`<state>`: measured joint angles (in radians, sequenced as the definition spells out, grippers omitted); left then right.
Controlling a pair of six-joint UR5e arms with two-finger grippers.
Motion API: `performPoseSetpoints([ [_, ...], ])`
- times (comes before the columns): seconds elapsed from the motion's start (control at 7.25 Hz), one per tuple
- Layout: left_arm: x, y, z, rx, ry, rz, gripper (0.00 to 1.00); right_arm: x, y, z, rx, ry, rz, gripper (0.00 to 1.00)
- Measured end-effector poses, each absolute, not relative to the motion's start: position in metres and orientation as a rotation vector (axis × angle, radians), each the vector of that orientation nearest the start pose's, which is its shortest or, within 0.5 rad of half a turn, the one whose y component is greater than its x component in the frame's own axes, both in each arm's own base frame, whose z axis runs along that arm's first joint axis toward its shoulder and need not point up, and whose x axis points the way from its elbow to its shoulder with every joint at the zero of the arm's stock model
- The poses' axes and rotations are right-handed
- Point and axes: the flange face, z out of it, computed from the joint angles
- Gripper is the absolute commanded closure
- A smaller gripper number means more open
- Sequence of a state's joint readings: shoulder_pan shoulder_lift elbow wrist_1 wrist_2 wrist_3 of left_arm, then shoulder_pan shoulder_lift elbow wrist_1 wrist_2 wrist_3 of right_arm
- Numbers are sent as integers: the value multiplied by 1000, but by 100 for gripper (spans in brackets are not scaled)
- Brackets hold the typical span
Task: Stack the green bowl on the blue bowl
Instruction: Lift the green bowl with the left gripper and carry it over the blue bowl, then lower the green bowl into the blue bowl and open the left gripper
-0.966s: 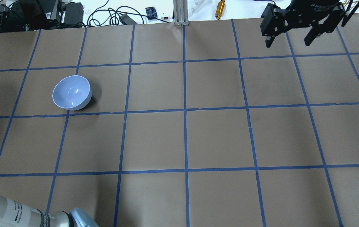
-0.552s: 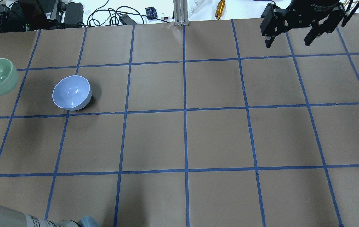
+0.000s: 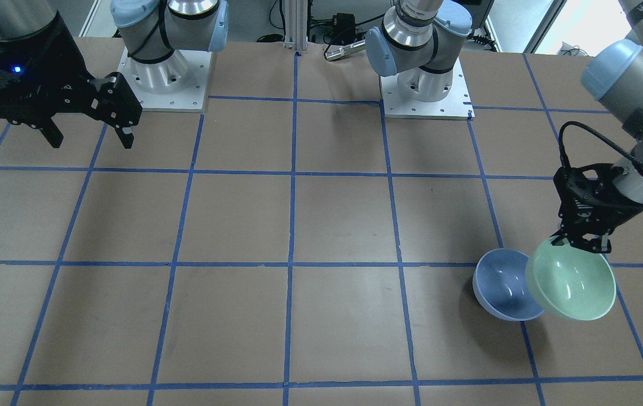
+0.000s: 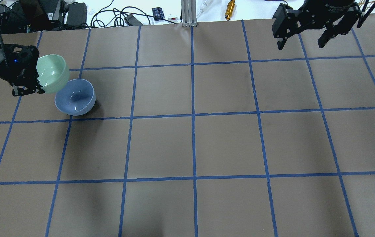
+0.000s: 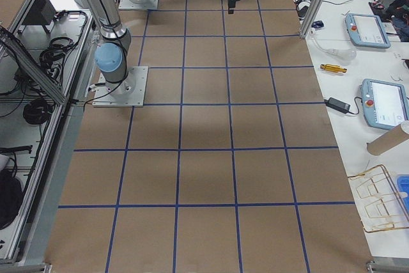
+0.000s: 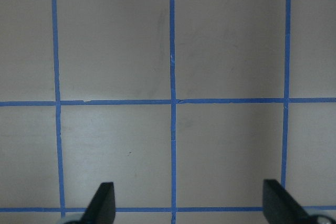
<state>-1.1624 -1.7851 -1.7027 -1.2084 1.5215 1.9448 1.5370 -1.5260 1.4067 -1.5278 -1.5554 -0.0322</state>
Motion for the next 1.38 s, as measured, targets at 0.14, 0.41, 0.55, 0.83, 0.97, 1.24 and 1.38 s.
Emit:
performPoseSetpoints([
  [0.14,76,-567,341,2167,2271,-63,100,117,-520,542,1,3127,-121,0],
  [0.41,61,-556,306,2144,2243,-50,100,117,-520,542,-1,3127,-119,0],
  [0.55,60,-550,288,2124,2219,-44,94,117,-520,542,-1,3127,-119,0],
  [0.83,61,-546,272,2103,2211,-37,19,117,-520,542,-1,3127,-119,0],
  [0.97,61,-545,273,2090,2223,-33,19,117,-520,542,-2,3127,-119,0],
  [1.24,58,-542,296,2061,2290,-24,19,117,-520,542,-1,3128,-118,0],
  [1.38,56,-542,326,2030,2363,-5,14,117,-520,541,-2,3127,-118,0],
])
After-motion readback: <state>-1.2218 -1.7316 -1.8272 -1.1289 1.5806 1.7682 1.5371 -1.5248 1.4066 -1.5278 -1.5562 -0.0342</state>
